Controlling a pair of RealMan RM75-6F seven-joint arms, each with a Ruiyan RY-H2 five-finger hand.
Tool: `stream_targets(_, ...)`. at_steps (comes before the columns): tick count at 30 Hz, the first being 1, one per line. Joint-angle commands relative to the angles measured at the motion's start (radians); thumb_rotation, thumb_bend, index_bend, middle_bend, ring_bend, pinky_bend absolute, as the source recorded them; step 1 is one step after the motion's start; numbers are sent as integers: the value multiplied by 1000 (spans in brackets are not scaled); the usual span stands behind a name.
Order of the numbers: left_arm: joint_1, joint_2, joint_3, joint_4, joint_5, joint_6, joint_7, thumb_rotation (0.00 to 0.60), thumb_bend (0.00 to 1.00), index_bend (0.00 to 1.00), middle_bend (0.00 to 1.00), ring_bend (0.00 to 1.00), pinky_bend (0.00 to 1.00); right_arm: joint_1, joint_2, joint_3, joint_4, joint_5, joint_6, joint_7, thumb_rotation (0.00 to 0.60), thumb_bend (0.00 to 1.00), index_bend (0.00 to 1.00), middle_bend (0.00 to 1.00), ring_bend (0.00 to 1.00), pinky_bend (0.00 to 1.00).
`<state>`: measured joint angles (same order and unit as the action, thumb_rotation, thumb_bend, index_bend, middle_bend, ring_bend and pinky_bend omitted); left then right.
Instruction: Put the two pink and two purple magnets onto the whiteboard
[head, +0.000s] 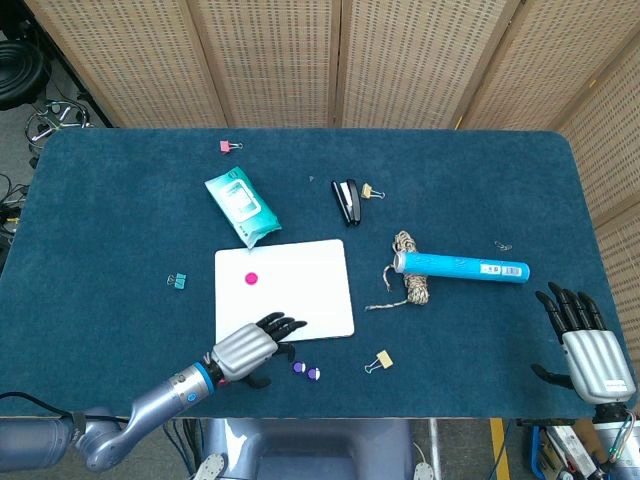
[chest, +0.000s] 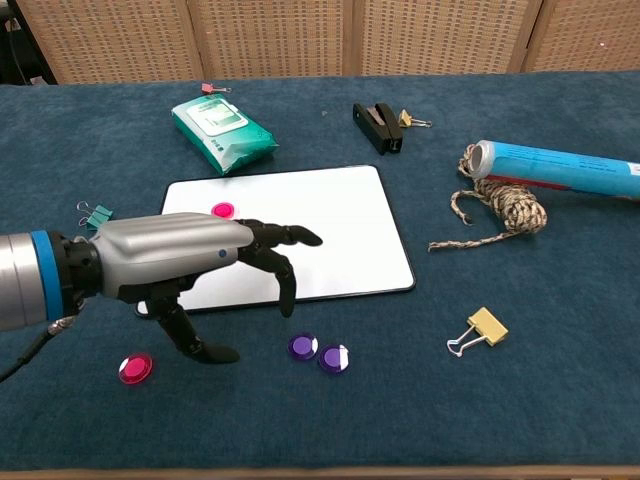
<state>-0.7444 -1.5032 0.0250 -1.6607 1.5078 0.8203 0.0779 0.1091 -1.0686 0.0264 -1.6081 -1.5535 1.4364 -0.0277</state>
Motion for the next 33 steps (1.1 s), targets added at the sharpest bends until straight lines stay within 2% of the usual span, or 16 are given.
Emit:
stream_targets(1,-9,-33,-2,1,-17,-15,44,600,242,408,0,0,0,0,0,0,1,2,-1,2,600,0,0,0,0,0)
stream_targets(21,-20,-222,-72,45,-299,39,456,600,252,418,0,0,0,1,5,2,2,9,-5,12,600,0,0,0,0,0)
stream_targets(33,-31,-239,-61,41,-355,47,494,600,252,418,0,0,0,0,8,3,2,10,-4,22,600,0,0,0,0,0)
